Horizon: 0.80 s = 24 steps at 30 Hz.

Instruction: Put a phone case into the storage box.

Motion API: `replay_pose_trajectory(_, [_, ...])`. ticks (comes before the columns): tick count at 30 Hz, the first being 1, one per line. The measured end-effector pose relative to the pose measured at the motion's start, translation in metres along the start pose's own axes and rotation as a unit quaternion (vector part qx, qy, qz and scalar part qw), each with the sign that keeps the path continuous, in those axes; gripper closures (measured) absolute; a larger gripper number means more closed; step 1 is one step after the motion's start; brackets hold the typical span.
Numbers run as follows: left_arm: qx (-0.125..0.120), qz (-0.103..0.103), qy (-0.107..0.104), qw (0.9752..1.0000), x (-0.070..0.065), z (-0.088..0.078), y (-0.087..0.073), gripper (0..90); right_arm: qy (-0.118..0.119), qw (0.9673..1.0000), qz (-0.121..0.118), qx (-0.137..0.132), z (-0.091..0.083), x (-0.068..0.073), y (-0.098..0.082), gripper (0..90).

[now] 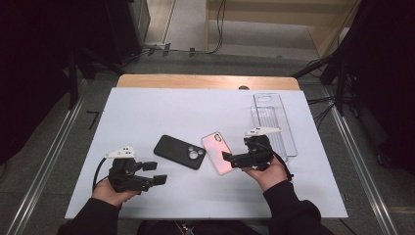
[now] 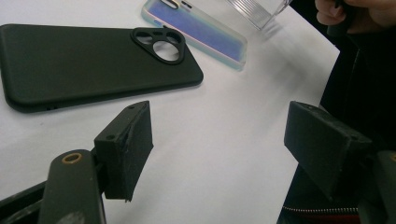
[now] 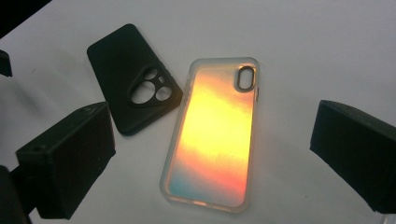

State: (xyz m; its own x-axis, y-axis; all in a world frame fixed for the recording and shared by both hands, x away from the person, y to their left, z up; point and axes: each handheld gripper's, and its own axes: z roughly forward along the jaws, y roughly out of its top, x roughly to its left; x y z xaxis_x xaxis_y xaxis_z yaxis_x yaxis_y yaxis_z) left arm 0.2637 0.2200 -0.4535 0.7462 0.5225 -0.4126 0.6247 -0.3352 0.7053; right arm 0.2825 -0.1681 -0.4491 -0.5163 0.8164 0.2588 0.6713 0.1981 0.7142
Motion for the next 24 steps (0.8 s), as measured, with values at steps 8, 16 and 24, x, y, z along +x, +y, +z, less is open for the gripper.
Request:
replay_pose_trajectory(8, [0.001,-0.001,-0.001,1.0000,0.000,0.000,0.000,24.0,-0.011,0.9998,-0.009,0.012,0.023,0.008,0.012,0.0])
replay_pose_trajectory(16, [-0.001,-0.001,-0.001,1.0000,0.001,-0.001,0.000,24.0,-0.014,0.9998,-0.003,0.013,0.037,0.011,0.020,0.0])
replay_pose_trajectory(24, [-0.001,-0.002,-0.001,1.0000,0.001,0.000,0.000,24.0,-0.027,0.9995,-0.009,0.016,0.049,0.012,0.021,0.0])
